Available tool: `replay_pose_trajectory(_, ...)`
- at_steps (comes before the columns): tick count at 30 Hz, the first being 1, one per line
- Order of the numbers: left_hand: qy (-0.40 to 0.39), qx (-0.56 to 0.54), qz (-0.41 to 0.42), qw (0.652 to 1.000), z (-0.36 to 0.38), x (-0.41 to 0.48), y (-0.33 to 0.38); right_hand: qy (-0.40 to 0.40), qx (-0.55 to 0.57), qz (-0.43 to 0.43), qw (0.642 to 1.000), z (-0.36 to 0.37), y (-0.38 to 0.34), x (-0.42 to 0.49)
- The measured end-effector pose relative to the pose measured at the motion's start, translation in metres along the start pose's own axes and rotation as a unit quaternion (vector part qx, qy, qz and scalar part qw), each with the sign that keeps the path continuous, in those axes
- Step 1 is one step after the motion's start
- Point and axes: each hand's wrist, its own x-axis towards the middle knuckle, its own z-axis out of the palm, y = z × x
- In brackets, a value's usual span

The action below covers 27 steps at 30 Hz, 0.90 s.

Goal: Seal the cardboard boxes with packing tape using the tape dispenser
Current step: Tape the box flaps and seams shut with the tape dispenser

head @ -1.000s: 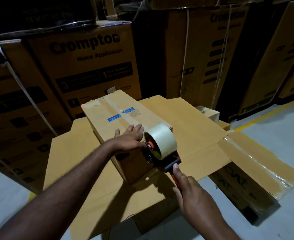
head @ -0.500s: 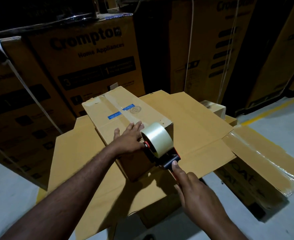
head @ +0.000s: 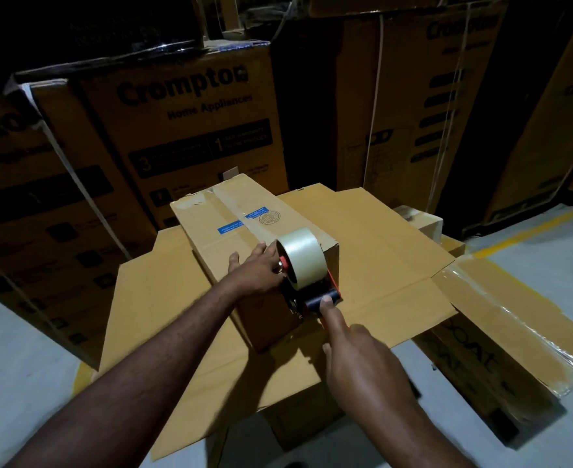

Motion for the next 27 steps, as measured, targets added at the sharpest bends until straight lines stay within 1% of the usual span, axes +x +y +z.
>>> replay_pose_trajectory(4,0.004,0.003,-0.017,1.000,0.000,-0.006,0.003,-0.003,0.000,0.007,1.000,-0.003,-0.010,-0.005)
replay_pose_trajectory(8,0.025,0.002,-0.019,1.000,0.003,-0.011,0.010,-0.022,0.065,0.030,0.997,-0.004,-0.013,-0.012)
replay_pose_trajectory(11,0.054,0.028,-0.010,0.998,0.011,-0.010,0.017,-0.050,0.122,0.059,0.989,-0.007,-0.019,-0.010)
replay_pose_trajectory(14,0.062,0.047,-0.013,0.997,0.016,-0.008,0.015,-0.056,0.112,0.076,0.989,-0.007,-0.018,-0.013)
replay_pose_trajectory(17,0.063,0.048,0.004,0.997,0.014,-0.009,0.010,-0.058,0.115,0.073,0.989,-0.011,-0.012,-0.011)
replay_pose_trajectory(20,0.067,0.039,0.007,0.997,0.011,-0.011,0.007,-0.058,0.129,0.073,0.987,-0.033,-0.002,-0.002)
replay_pose_trajectory(22,0.078,0.048,0.005,0.996,0.014,-0.011,0.004,-0.060,0.148,0.088,0.983,-0.055,0.008,0.003)
replay_pose_trajectory(27,0.125,0.113,0.027,0.985,0.023,-0.012,0.005,-0.011,0.231,0.111,0.967,-0.108,0.022,0.017)
